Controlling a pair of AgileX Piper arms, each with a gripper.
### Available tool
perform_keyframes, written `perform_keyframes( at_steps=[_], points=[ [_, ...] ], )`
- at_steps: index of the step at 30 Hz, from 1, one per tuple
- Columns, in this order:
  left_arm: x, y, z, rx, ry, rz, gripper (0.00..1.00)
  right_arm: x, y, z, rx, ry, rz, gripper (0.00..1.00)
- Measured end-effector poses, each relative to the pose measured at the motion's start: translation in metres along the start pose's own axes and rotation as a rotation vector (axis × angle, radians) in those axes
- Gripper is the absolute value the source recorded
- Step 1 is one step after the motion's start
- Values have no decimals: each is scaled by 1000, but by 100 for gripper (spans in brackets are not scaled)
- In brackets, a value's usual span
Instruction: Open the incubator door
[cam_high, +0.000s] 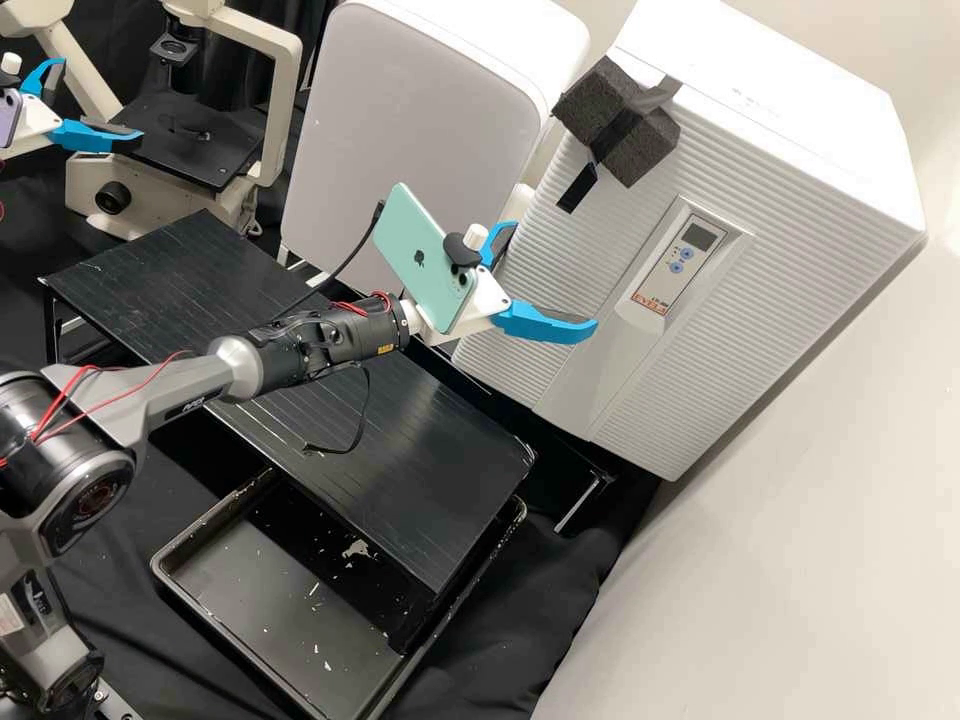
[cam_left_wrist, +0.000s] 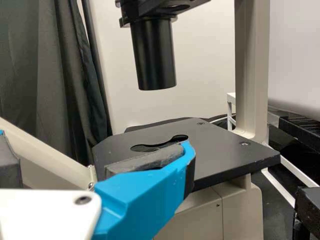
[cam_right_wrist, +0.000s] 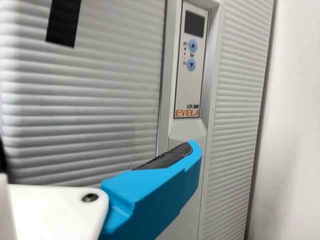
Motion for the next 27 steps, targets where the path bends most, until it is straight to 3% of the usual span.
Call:
perform_keyframes(
  at_steps=[14,19,27],
  points=[
    [0,0,0,0,0,0,100,-1,2,-2,3,12,-2,0],
    [0,0,0,0,0,0,100,-1,2,-3,20,15,-10,0],
    [0,0,0,0,0,0,100,-1,1,-3,11,24,-21,0]
  ],
)
